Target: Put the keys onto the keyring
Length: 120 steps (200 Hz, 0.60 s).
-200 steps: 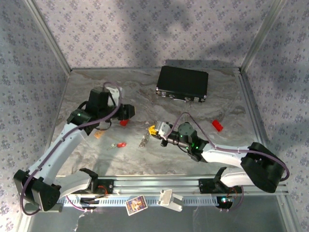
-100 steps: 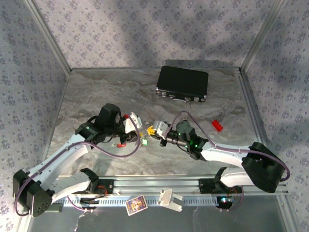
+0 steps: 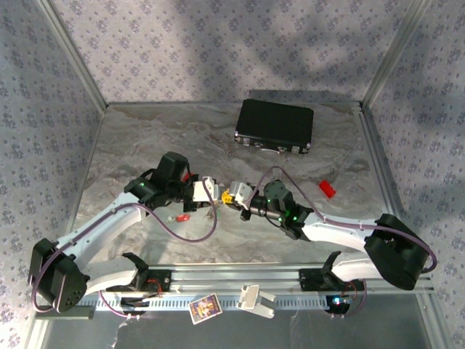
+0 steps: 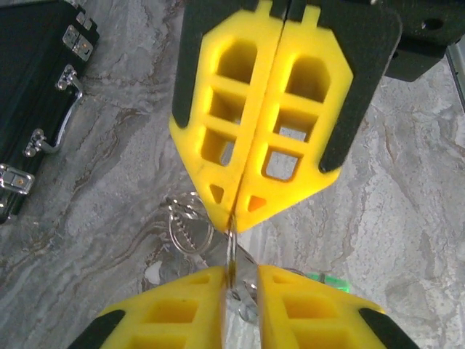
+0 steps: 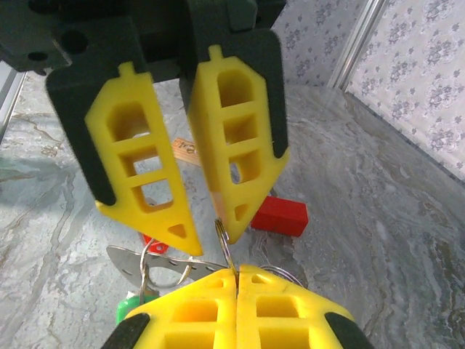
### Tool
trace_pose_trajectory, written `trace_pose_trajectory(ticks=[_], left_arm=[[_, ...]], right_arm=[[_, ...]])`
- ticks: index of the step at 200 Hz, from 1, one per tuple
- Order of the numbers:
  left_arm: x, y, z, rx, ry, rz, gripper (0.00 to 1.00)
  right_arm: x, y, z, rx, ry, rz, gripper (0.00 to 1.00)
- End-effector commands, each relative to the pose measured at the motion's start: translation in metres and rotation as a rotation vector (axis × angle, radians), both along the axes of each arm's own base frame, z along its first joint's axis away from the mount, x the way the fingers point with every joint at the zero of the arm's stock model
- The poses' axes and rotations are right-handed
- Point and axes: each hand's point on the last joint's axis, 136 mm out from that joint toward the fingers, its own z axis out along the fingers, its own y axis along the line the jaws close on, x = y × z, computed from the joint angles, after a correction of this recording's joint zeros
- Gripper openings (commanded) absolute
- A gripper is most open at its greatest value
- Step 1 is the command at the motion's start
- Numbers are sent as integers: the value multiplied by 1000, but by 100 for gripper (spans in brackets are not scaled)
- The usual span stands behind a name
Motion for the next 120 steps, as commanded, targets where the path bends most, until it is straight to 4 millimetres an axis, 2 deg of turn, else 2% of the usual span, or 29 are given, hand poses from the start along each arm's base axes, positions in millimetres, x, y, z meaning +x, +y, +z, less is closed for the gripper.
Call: trace_pose_trajectory(ticks=[1, 26, 55, 65, 78, 84, 92, 108, 120], left_arm=[[-1, -6, 15, -21, -33, -63, 15], [-2, -7, 17, -21, -30, -72, 12], [-5, -7, 14, -2, -23, -88, 0], [-6, -5, 11, 8, -24, -88, 0], [-6, -6, 13, -8, -22, -74, 0], [-5, -7, 15, -29, -21, -59, 0], [-3, -10, 21, -81, -16, -31, 0], [1, -16, 45, -251, -20, 29, 0], [4, -17, 57, -385, 1, 75, 0]], right_arm=[[-3, 6, 24, 32, -45, 31, 0], [-3, 7, 25, 30, -47, 34, 0], [-4, 7, 29, 36, -53, 38, 0], [-4, 4, 33, 49, -51, 29, 0], [-1, -5, 37, 67, -32, 11, 24], [0, -11, 39, 82, -16, 3, 31], [0, -20, 42, 99, 1, -4, 33], [-4, -37, 43, 114, 37, 2, 34], [-11, -43, 42, 105, 55, 36, 33]])
